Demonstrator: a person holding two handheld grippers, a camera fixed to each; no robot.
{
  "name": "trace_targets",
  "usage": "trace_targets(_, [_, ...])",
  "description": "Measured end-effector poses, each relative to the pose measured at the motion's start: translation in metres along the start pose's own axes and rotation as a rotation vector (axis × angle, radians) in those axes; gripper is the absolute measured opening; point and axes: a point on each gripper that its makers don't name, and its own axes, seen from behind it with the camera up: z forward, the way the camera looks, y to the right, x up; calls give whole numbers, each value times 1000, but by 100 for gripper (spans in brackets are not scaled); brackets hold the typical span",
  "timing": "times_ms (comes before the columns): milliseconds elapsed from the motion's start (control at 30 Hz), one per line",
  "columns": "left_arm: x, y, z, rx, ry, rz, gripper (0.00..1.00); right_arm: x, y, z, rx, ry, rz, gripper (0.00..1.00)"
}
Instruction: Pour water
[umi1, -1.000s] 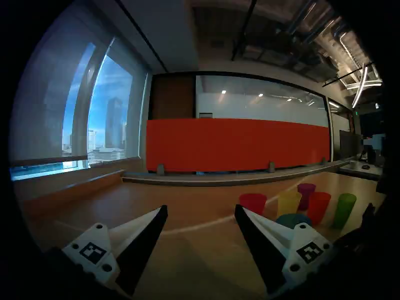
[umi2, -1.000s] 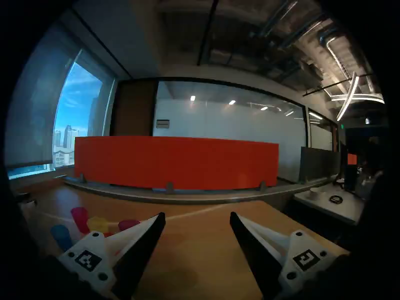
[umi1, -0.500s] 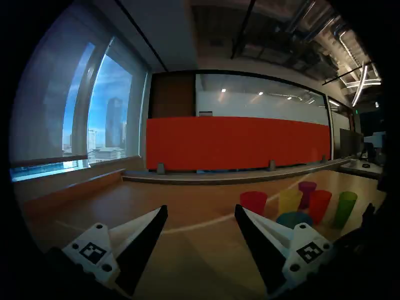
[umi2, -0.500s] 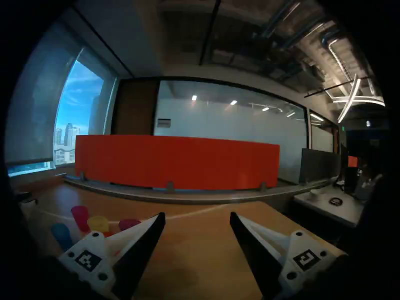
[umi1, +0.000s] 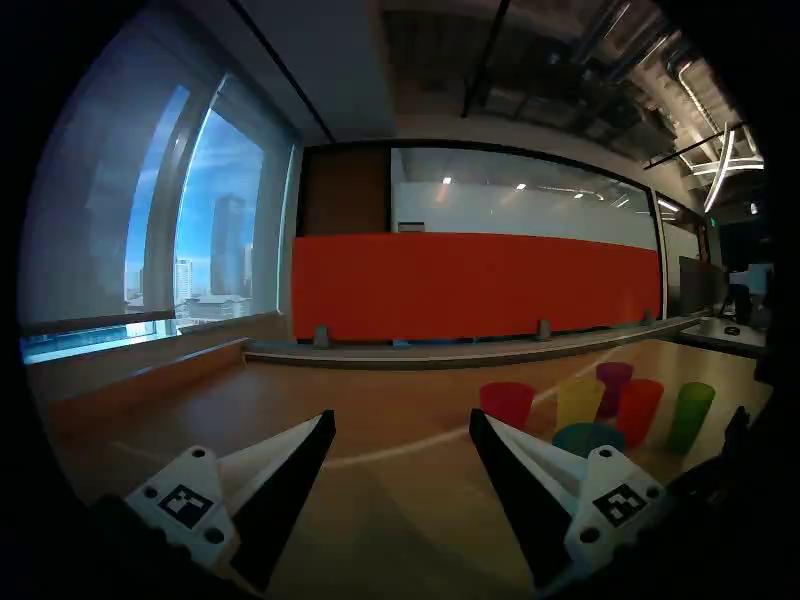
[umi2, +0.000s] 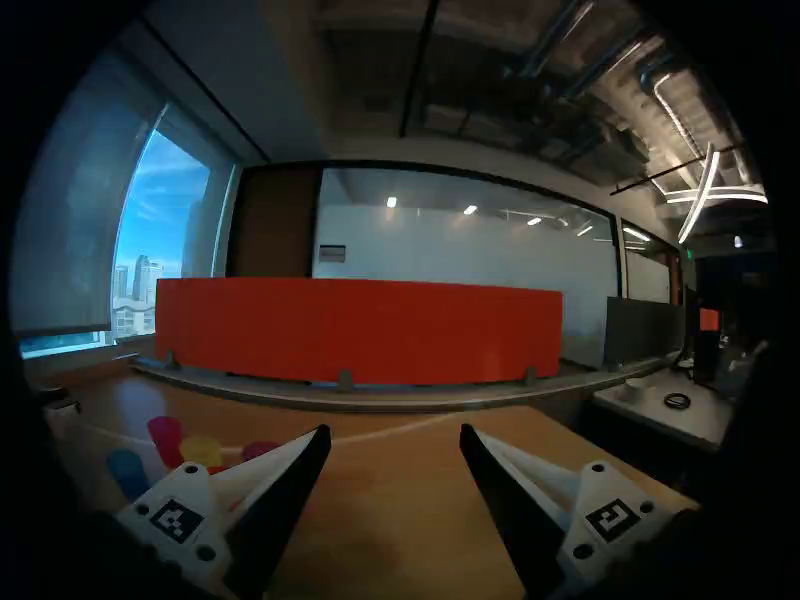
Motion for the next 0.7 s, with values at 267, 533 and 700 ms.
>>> trace_targets(267, [0,0,0,0,0,0,100,-14,4,0,11,12,-4,100])
trace_targets(533, [0,0,0,0,0,0,100,-29,-5,7,36,46,1,100])
trace_targets(700, [0,0,0,0,0,1,100,-36,-12,11,51,66,7,100])
